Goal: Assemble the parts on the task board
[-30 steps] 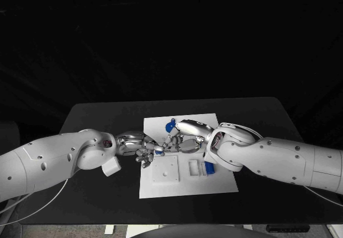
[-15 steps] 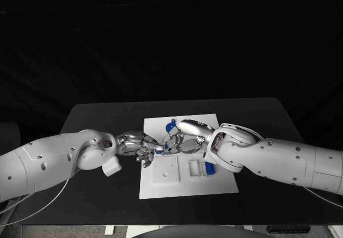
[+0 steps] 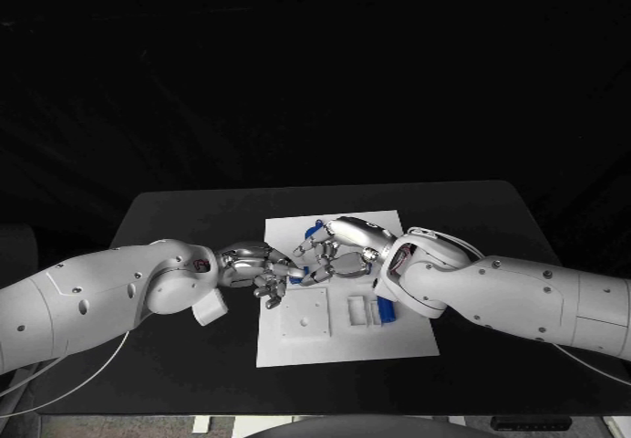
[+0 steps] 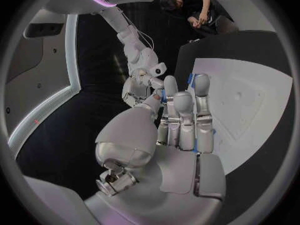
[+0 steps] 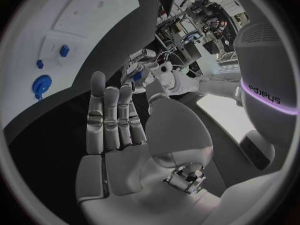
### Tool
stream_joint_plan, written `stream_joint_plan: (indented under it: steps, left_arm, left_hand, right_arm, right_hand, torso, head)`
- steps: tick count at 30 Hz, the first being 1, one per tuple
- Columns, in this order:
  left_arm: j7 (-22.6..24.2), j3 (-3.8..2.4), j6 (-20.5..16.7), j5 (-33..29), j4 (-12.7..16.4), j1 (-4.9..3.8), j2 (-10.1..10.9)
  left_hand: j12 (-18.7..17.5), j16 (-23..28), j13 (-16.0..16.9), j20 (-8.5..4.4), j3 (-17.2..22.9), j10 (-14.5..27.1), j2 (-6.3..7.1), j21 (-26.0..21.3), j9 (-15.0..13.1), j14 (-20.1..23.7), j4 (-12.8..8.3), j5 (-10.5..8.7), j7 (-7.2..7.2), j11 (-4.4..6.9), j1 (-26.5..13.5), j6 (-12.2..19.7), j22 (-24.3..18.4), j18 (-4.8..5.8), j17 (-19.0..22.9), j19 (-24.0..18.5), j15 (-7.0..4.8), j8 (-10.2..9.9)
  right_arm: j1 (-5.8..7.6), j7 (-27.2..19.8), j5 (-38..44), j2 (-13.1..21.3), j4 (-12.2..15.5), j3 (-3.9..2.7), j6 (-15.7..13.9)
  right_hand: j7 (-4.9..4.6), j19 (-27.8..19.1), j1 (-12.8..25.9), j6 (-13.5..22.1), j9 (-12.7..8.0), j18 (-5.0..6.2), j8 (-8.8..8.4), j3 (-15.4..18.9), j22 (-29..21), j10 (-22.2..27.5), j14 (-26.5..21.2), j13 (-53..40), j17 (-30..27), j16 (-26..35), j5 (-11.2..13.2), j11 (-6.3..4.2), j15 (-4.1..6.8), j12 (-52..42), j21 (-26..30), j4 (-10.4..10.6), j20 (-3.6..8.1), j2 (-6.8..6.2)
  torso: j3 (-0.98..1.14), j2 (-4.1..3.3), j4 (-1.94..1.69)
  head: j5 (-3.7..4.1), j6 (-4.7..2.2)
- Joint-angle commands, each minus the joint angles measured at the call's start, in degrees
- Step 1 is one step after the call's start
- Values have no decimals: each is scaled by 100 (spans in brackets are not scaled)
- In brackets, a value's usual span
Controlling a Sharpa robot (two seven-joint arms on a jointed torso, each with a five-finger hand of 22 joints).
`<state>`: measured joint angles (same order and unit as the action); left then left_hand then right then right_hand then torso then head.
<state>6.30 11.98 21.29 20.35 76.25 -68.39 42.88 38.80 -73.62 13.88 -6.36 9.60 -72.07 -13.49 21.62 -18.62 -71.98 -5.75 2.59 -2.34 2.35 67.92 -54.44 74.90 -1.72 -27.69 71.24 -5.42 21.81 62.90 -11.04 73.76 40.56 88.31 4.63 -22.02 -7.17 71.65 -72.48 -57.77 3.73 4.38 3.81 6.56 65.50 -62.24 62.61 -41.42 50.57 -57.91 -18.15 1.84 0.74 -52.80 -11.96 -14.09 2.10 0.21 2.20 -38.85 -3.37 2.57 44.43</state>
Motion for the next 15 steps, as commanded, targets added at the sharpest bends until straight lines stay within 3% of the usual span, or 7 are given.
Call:
stream_joint_plan:
  steps: [1, 15]
  left_arm:
    - [-121, -5, -321, -91, 55, -5, -27]
    - [-584, -3, -1210, -414, 194, -6, -53]
  left_hand:
    - [24, -22, 7, -20, 8, -45, 43, 24, -659, -35, 25, 18, 65, -15, -7, -76, 117, 21, -10, 16, 6, 578]
    - [60, -33, 25, -55, 34, -145, 70, 88, -607, -112, 18, 18, 99, 23, -32, -163, 118, 35, -49, 52, -30, 618]
  right_arm:
    - [-6, 27, 48, -30, -3, 12, -39]
    - [-27, -1, 89, -41, -3, 45, -267]
  right_hand:
    - [26, 8, -42, -96, 4, 35, -27, 32, 20, 35, -37, 47, -54, -46, 25, -15, 3, -40, 23, -12, -31, 31]
    - [210, 110, 7, -774, 93, 3, -4, 58, 124, -48, 37, 68, -105, -203, -26, -140, 96, -175, -39, -158, 58, 152]
  torso:
    - [-2, -2, -5]
    - [-2, 0, 1]
  head:
    - [1, 1]
    - [-8, 9]
